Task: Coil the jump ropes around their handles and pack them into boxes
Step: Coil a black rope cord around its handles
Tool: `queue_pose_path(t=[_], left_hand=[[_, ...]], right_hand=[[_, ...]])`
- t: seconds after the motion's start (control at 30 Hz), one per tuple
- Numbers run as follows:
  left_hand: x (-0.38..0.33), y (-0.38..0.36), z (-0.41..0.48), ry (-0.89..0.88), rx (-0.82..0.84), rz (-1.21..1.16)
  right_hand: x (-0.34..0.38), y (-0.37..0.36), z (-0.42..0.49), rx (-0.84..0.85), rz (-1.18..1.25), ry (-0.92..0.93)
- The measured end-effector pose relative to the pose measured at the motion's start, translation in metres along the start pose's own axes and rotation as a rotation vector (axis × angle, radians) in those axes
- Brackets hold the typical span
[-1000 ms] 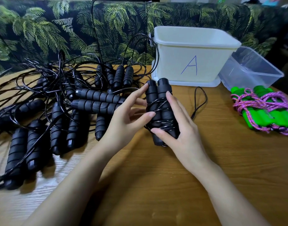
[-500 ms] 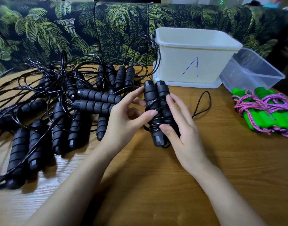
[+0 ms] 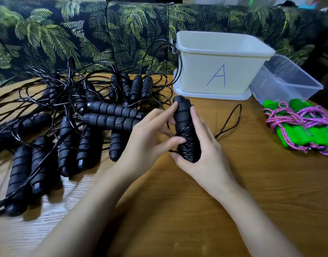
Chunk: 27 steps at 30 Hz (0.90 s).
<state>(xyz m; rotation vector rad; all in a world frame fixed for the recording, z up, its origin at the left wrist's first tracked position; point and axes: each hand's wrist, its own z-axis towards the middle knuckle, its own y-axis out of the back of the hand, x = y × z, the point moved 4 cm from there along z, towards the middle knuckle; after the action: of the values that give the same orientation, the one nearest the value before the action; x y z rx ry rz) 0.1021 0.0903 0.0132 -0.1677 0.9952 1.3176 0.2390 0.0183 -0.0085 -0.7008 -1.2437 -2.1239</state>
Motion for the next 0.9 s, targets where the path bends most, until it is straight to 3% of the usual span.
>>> queue_pose_path(t=[0.1,0.3,0.53,0.7,0.9], left_hand=[[0.002,0.000,0.000,0.025,0.058,-0.086],[0.007,-0.004,-0.004,0.264,-0.045,-0.362],[0.007,-0.006,-0.006,0.417,0.035,-0.520],[0.004,-0.003,-0.005,0.448,-0.035,-0.565],[0.008,0.002,-0.006,0.406,-0.128,-0.432]], right_hand=[[-0.005,0.001,0.001,-0.045,0.067,-0.009],[-0.003,0.002,-0.001,-0.035,0.293,-0.034],[0.005,0.002,-0.004,0.064,0.461,-0.052],[0.009,0.003,-0.003,0.013,0.349,0.029],[0.009,0.000,-0.003,0.016,0.219,0.080]])
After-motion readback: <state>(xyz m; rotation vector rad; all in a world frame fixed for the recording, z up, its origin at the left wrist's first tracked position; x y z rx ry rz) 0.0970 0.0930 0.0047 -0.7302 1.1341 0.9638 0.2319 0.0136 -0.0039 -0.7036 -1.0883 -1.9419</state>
